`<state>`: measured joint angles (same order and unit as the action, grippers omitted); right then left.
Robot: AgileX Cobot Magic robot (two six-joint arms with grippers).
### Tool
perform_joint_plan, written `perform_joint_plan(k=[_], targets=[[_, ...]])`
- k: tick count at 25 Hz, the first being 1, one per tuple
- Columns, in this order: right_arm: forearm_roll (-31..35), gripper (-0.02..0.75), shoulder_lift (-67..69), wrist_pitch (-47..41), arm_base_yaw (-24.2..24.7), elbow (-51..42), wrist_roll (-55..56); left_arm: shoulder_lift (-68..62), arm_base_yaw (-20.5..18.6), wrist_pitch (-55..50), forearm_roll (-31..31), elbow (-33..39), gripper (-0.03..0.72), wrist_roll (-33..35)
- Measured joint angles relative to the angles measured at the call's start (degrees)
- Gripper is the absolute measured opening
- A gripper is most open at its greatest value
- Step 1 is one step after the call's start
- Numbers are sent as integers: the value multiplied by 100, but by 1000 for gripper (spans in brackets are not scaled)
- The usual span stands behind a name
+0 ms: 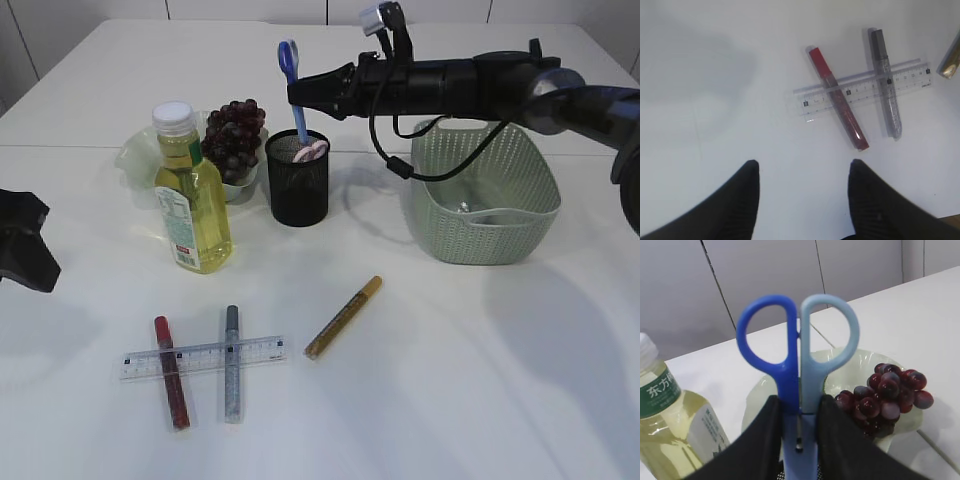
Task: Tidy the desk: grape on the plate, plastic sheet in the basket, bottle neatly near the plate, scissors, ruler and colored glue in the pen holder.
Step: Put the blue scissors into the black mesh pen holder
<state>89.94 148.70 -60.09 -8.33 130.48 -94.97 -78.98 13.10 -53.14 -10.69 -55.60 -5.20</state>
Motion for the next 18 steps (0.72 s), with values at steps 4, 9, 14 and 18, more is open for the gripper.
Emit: perform_joint_plan(k=[4,9,14,18], targets=[[-3,233,9,0,0,0,12,0,0,0,0,0,415,0],[-3,273,9,0,0,0,24,0,0,0,-9,0,415,0],[8,278,9,-11,0,0,26,0,0,0,-9,0,415,0],[388,279,-2,62,0,0,136,0,0,0,-9,0,415,0]])
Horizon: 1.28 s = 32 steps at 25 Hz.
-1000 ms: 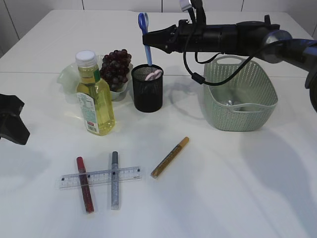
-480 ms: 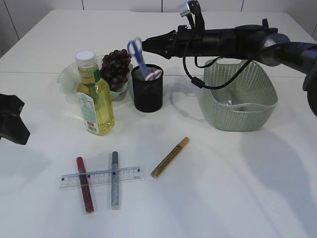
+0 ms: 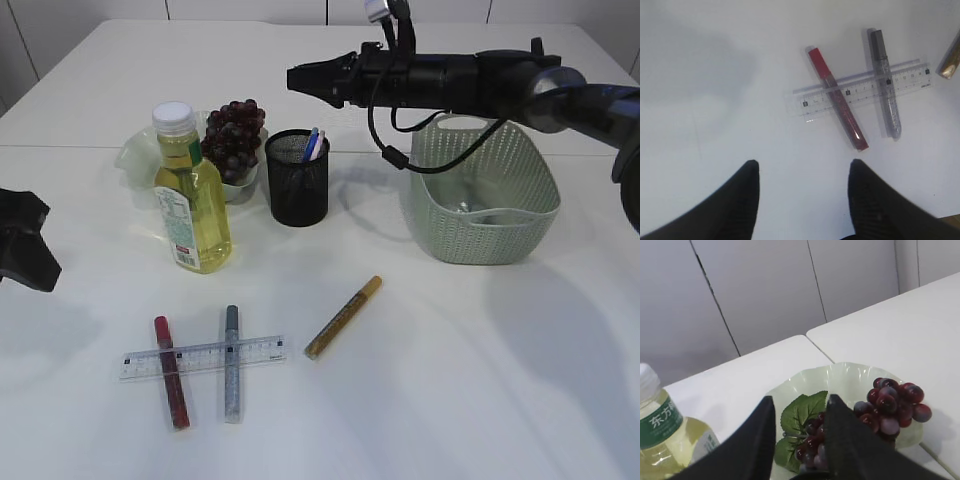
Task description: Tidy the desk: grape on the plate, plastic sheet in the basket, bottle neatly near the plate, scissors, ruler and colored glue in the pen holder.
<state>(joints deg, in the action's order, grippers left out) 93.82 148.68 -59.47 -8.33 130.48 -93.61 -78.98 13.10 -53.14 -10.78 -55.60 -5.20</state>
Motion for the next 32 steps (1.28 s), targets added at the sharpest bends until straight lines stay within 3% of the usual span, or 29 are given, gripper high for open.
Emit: perform_joint_plan(k=[4,11,14,20,25,32], targets=[[-645,282,-233,439,0,0,916,0,0,0,-14,0,415,0],[-3550,282,-1433,375,-11,0,3565,0,0,-13,-27,0,415,0],[-4485,282,-2021,42,-58,0,4400,0,0,-26,3,0,415,0],[-5458,282,-3279,-117,-284,-812,4939,0,0,-86,140,0,415,0],[-6233,282,-4004,-277,-803,-1936,5372,0,0,78,313,0,415,0],[-7358,283,-4071,-505,-2185,-2381,5920,0,-127,371,345,0,415,-11]])
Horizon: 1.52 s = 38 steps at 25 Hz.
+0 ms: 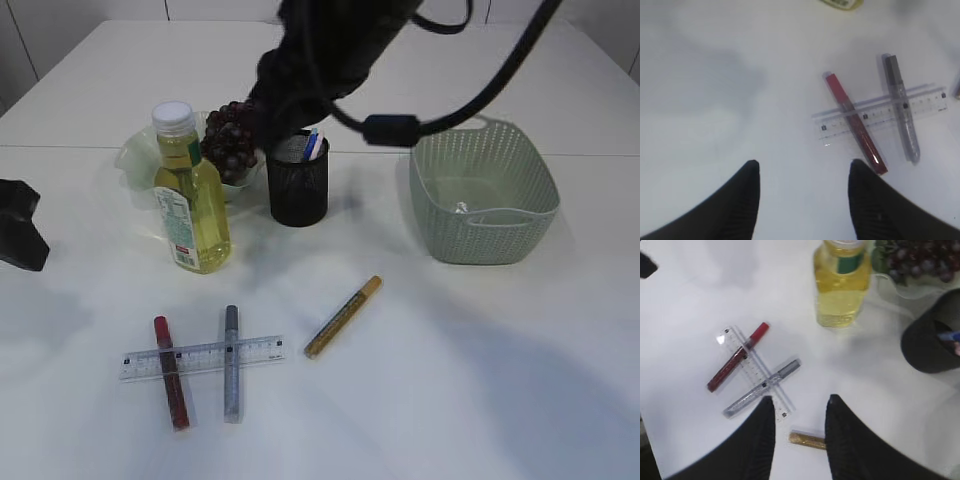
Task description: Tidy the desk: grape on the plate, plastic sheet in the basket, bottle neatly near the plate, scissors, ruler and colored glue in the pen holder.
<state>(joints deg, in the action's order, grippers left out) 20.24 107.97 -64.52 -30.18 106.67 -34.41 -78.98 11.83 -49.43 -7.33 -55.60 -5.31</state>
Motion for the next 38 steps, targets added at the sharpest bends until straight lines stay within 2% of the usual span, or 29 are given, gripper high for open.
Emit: perform_joint_plan(k=[4,8,11,18,24,38], targets=[[-352,285,174,0,-590,0,25,0,-454,76,0,0,415,-9],[-458,295,426,10,-842,0,-48,0,-985,76,0,0,415,-12],[-489,305,616,23,-1012,0,-309,0,-1183,138,15,0,415,-21],[-489,413,1203,233,-1288,0,-1153,0,-1204,266,15,0,415,-21],[-609,427,1604,433,-1373,0,-1721,0,-1204,286,15,0,415,-21],[-672,459,2154,833,-1373,11,-1564,0,-1204,341,15,0,415,-21]])
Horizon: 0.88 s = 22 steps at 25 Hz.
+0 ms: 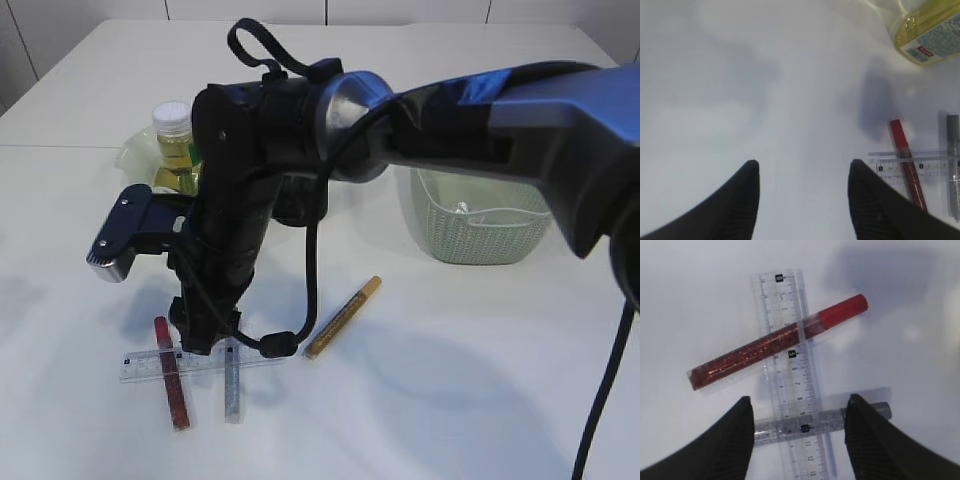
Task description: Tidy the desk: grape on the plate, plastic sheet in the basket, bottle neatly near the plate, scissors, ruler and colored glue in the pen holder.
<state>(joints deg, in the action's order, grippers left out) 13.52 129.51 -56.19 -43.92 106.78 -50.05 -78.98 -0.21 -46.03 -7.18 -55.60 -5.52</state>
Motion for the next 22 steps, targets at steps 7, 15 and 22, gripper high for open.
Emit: perform_joint_plan(k=[7,15,22], targets=[[0,459,242,19,-26,248,193,0,0,18,0,0,415,0],[-107,463,352,-139,-142,337,446,0,0,40,0,0,415,0],[-155,463,411,-167,-167,337,492,0,0,40,0,0,415,0]])
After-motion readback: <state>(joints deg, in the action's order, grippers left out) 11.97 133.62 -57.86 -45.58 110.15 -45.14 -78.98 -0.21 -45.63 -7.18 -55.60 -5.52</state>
